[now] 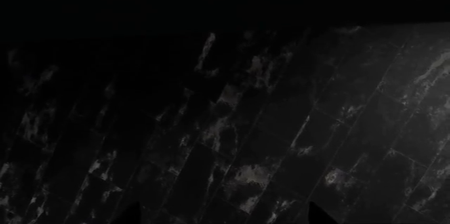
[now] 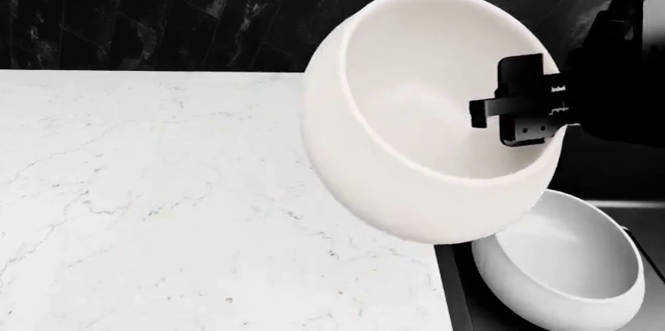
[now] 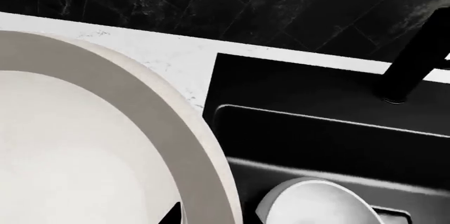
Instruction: Stack the bowls in the sink.
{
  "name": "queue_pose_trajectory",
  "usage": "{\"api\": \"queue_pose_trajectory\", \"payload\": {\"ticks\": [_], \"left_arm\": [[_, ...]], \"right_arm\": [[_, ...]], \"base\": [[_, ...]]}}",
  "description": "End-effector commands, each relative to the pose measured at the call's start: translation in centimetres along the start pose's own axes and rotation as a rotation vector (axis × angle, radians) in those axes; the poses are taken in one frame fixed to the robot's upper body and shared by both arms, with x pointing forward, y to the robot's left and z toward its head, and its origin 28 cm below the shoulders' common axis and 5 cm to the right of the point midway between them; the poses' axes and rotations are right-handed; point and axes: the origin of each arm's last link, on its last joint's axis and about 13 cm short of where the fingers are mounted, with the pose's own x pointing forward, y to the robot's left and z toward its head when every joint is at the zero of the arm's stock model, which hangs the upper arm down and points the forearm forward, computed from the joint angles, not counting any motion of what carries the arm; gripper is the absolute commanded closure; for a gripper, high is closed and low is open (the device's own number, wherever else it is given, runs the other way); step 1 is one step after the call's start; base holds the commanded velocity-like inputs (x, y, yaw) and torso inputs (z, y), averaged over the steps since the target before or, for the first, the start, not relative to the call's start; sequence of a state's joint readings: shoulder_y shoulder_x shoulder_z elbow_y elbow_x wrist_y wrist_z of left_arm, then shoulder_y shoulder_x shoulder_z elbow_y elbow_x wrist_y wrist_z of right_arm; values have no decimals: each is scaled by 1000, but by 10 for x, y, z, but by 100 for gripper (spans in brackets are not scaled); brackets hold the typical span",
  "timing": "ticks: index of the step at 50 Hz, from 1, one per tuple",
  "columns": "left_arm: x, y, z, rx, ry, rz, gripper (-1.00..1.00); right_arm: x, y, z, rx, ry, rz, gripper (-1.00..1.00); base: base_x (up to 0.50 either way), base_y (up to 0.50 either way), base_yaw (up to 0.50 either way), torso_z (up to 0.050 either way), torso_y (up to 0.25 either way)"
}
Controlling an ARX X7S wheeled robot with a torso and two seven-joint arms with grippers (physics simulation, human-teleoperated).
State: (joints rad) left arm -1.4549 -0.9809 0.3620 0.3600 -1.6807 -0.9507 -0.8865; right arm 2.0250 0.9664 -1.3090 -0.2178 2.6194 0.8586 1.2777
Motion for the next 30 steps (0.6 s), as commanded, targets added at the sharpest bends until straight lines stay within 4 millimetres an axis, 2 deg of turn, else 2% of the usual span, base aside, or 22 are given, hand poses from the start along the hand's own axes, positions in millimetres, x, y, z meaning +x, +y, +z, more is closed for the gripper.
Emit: {"api": "queue_pose_trajectory", "payload": {"ticks": [1,14,30], "left_arm": [[1,-1,-1,0,3,-3,-100],[2,-4,-3,-1,9,-10,-100],[4,-4,-3,-7,9,-12,-100]], "right_arm": [[0,-23,-15,142,-24,-62,100],[3,-44,-33,280,-19,-120,100],[1,-51,-56,365,2,-171,100]], "base": [[0,0,0,0,0],[0,0,0,0,0],[0,0,0,0,0]]}}
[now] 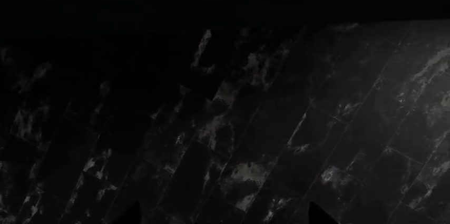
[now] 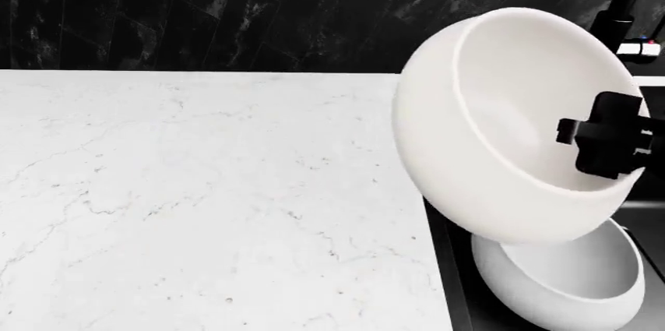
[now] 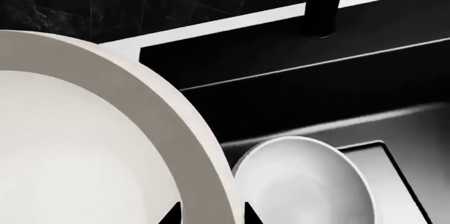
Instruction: Stack the bowls in the sink.
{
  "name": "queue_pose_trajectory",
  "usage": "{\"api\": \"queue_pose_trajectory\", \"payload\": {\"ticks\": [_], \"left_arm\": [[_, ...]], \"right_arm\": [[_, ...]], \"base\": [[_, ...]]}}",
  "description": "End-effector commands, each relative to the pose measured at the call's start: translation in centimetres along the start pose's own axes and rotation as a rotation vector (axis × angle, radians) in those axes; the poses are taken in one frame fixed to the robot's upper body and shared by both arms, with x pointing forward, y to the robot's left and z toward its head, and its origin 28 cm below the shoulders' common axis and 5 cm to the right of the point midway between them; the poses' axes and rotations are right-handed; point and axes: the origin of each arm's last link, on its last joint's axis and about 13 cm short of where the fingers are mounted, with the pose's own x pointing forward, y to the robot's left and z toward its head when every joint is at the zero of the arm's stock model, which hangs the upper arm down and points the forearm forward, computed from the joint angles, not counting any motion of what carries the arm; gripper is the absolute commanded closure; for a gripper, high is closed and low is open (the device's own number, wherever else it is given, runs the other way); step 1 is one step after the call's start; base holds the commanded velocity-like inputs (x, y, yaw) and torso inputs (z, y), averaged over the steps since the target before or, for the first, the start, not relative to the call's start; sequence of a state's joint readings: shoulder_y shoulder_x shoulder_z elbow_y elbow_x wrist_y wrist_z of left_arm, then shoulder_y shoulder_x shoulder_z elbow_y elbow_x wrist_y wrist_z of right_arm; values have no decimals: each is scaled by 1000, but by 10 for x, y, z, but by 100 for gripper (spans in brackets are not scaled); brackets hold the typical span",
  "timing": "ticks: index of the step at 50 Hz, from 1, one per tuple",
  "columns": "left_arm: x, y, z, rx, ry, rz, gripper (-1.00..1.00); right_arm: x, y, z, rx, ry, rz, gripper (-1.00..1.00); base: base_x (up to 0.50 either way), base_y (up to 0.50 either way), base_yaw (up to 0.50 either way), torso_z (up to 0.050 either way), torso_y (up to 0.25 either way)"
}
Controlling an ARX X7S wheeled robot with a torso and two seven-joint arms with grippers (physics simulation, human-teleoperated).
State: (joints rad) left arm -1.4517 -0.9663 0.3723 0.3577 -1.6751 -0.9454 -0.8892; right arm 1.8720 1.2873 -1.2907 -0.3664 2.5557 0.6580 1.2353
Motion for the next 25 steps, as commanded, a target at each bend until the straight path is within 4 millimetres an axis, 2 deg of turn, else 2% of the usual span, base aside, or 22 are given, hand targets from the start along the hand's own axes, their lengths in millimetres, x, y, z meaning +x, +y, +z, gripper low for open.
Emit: {"api": "queue_pose_trajectory", "payload": {"ticks": [1,10,16,25], "left_arm": [[1,-1,-1,-8,4,-4,-100],[-1,1,-3,-9,3,2,-100],[0,1,-3,-12,5,1,-100],[1,2,-5,-16,9,2,-100]], "right_arm": [[-1,-11,-12,71,-5,-39,100],[-4,-24,-18,190,-28,-86,100],[2,-33,-30,244,-7,-127,100],[5,-36,-35,303,3,-199,100]], "base": [[0,0,0,0,0],[0,0,0,0,0],[0,0,0,0,0],[0,0,0,0,0]]}}
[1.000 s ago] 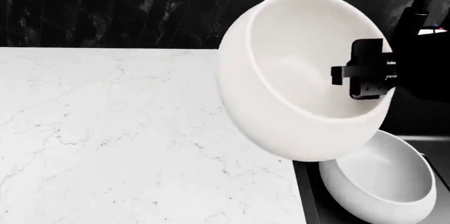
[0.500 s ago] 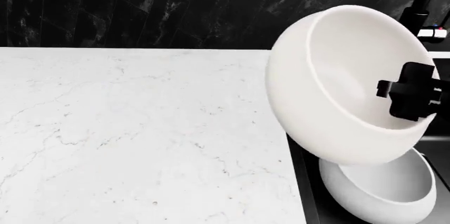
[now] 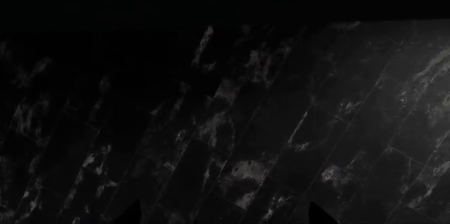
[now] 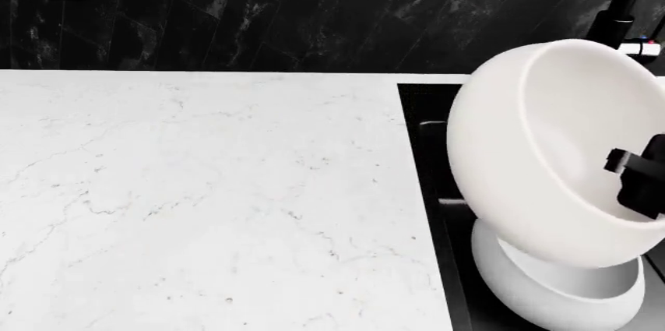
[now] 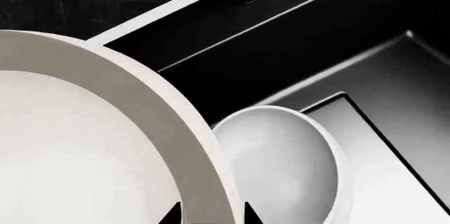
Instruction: Stack the bowls in the sink.
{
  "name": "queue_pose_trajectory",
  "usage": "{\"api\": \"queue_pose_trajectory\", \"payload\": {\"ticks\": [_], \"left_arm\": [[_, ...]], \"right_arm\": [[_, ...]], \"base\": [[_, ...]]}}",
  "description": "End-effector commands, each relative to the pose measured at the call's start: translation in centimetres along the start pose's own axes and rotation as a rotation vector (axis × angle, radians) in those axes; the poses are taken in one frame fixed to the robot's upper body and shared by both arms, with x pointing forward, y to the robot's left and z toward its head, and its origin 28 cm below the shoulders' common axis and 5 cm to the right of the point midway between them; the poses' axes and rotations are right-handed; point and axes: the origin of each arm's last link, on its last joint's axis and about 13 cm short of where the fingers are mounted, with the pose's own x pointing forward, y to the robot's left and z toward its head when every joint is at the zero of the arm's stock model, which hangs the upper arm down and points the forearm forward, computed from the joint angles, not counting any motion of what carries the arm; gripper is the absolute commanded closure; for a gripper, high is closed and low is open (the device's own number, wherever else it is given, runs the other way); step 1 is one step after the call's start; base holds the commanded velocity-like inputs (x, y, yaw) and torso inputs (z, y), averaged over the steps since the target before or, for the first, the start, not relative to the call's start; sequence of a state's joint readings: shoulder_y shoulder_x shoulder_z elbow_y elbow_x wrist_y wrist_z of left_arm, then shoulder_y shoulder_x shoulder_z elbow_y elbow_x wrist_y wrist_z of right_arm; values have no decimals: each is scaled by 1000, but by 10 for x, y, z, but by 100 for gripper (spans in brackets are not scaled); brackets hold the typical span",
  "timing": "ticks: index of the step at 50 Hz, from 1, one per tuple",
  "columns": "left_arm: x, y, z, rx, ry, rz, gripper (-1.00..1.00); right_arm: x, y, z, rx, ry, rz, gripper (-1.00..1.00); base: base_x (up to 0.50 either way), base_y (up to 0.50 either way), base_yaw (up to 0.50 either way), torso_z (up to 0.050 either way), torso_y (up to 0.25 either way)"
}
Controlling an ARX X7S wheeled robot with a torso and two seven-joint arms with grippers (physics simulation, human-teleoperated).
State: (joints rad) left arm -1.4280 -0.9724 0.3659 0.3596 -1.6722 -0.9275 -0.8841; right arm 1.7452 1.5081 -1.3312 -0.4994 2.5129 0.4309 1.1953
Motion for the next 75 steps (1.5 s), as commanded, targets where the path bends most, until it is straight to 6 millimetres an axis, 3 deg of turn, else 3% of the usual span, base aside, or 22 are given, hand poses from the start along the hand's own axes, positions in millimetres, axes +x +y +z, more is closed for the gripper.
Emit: {"api": "queue_pose_trajectory", "payload": {"ticks": [1,27,41,52,62,69,75], "left_arm": [[0,0,-2,-5,3,2,-100],[1,-2,-4,-6,8,-3,-100],[0,-1,-2,-13,1,0,-100],[2,-1,-7,-23,11,-4,-100],[3,-3,-2,-18,1,-8,-100],[5,-5,-5,-22,4,-14,-100],[3,-3,-2,-24,-2,-10,-100]], "right_arm": [[4,-9,-6,85,-14,-98,100],[14,-12,4,245,-68,-308,100],[37,-19,-8,320,-105,-324,100],[53,-27,-16,266,-98,-352,100],[75,-24,-10,304,-145,-359,100],[88,-6,-9,284,-135,-363,100],[87,5,-8,273,-131,-366,100]], "base": [[0,0,0,0,0],[0,0,0,0,0],[0,0,0,0,0],[0,0,0,0,0],[0,0,0,0,0],[0,0,0,0,0],[0,0,0,0,0]]}}
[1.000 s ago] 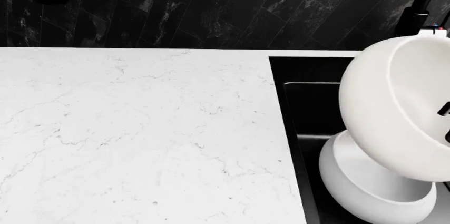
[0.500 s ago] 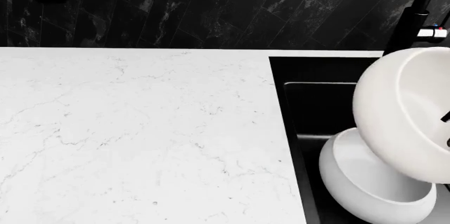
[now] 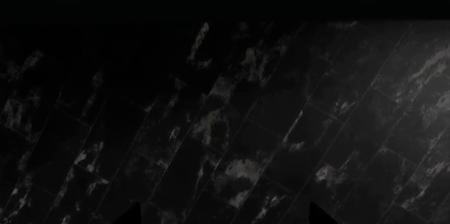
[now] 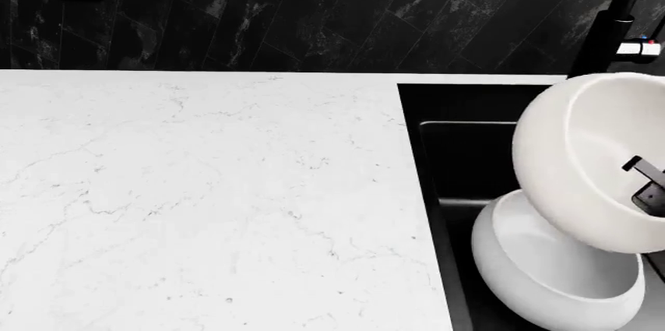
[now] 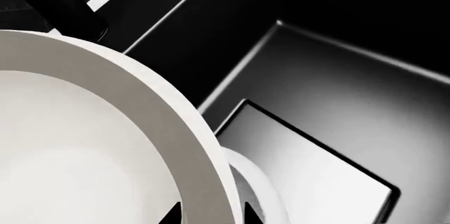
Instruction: Stack the bowls in the sink.
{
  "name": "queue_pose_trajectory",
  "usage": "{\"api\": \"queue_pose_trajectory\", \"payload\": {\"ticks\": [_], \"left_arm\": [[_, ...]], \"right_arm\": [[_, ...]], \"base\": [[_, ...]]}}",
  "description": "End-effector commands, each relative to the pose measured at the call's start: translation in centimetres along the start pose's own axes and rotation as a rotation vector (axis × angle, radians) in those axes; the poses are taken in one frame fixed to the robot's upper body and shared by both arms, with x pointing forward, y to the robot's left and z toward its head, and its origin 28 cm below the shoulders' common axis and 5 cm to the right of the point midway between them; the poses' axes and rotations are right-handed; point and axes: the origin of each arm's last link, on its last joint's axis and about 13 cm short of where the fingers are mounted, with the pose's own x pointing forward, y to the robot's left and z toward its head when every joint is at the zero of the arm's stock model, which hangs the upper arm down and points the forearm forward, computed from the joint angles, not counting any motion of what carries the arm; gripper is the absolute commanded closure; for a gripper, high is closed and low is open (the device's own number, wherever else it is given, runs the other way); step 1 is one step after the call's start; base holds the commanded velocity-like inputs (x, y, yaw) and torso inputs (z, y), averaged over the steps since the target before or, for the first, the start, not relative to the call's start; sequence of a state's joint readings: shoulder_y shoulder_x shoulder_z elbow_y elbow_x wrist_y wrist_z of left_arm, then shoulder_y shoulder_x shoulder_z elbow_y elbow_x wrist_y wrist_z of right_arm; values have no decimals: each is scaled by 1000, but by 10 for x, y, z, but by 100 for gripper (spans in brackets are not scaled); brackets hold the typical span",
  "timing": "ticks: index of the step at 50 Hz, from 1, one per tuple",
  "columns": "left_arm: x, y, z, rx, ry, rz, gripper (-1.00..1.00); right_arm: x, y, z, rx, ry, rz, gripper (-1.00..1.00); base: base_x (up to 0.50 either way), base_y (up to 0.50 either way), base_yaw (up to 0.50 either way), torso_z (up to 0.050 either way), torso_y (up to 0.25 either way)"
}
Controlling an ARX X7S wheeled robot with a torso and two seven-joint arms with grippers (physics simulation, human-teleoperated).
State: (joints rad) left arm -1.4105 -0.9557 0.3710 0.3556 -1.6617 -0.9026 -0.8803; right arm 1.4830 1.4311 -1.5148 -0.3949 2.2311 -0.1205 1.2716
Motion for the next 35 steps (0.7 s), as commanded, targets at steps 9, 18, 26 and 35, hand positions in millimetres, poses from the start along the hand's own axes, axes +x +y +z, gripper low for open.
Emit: {"api": "queue_pose_trajectory", "payload": {"ticks": [9,18,26,35], "left_arm": [[-1,0,3,-15,-9,-2,-100],[0,0,5,-13,-17,-6,-100],[2,-1,3,-17,-15,-5,-100],[2,-1,1,-19,-11,-8,-100]], "right_arm": [[4,36,1,-58,-9,16,100],[9,41,-2,-143,19,-55,100],[19,37,-5,-126,26,-89,100],[25,32,-5,-117,26,-138,100]], "base": [[0,0,0,0,0],[0,0,0,0,0],[0,0,0,0,0],[0,0,0,0,0]]}}
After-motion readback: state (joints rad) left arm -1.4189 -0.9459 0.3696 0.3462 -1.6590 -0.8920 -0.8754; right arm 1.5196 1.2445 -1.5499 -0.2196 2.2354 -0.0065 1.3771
